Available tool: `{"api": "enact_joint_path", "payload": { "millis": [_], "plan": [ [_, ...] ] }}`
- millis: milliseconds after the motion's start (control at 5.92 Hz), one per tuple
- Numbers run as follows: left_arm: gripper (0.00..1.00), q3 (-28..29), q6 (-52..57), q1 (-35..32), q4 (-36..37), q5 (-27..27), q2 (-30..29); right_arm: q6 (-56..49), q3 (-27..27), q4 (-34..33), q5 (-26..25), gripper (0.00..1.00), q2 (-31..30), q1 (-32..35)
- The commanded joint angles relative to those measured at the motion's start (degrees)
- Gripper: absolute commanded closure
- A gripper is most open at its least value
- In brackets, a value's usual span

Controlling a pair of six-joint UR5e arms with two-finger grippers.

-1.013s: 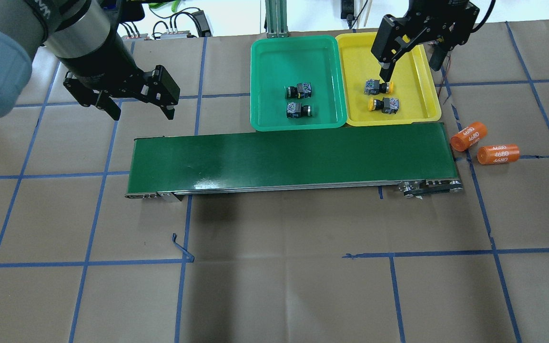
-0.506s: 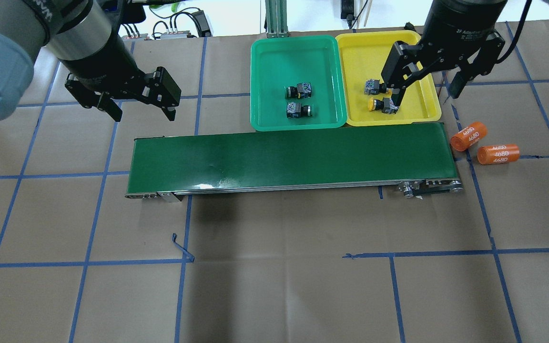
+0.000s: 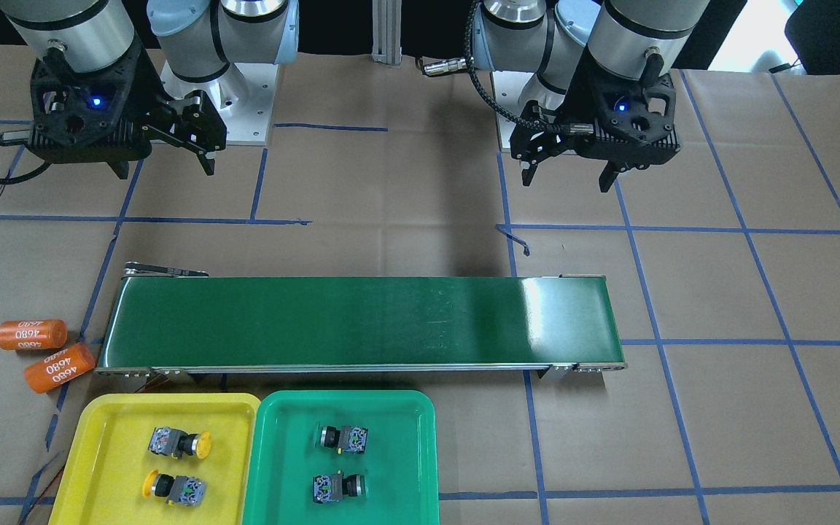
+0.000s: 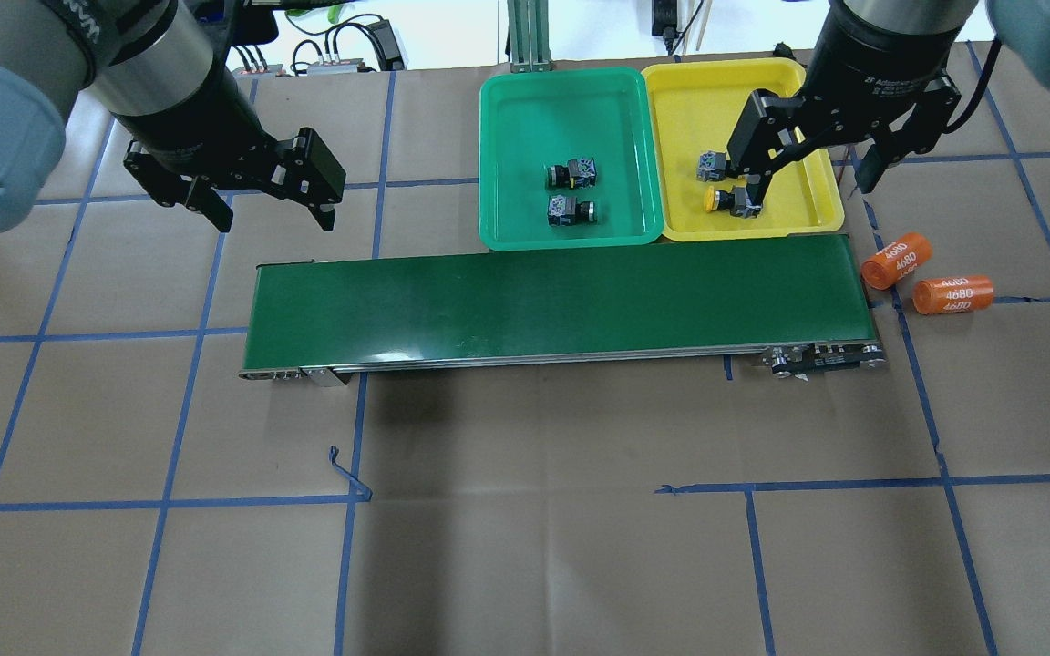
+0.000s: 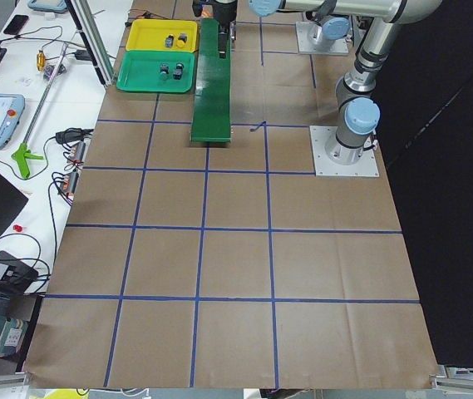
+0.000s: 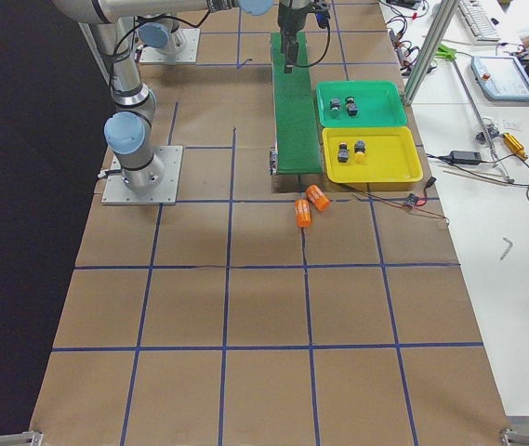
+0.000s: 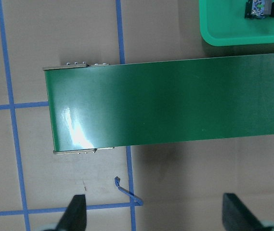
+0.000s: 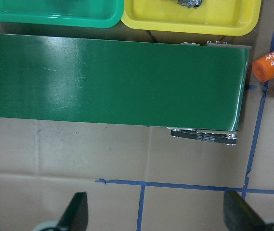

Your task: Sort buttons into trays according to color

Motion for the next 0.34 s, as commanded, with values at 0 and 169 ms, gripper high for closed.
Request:
{"api": "enact_joint_path", "payload": {
  "millis": [0,169],
  "plan": [
    [0.01,-0.1,0.0,0.0,0.0,0.0,0.1,-0.1,0.1,0.0,0.3,0.00,0.0,0.0],
    [0.01,-0.2,0.0,0.0,0.0,0.0,0.1,0.0,0.1,0.0,0.3,0.00,0.0,0.0]
  ]
}}
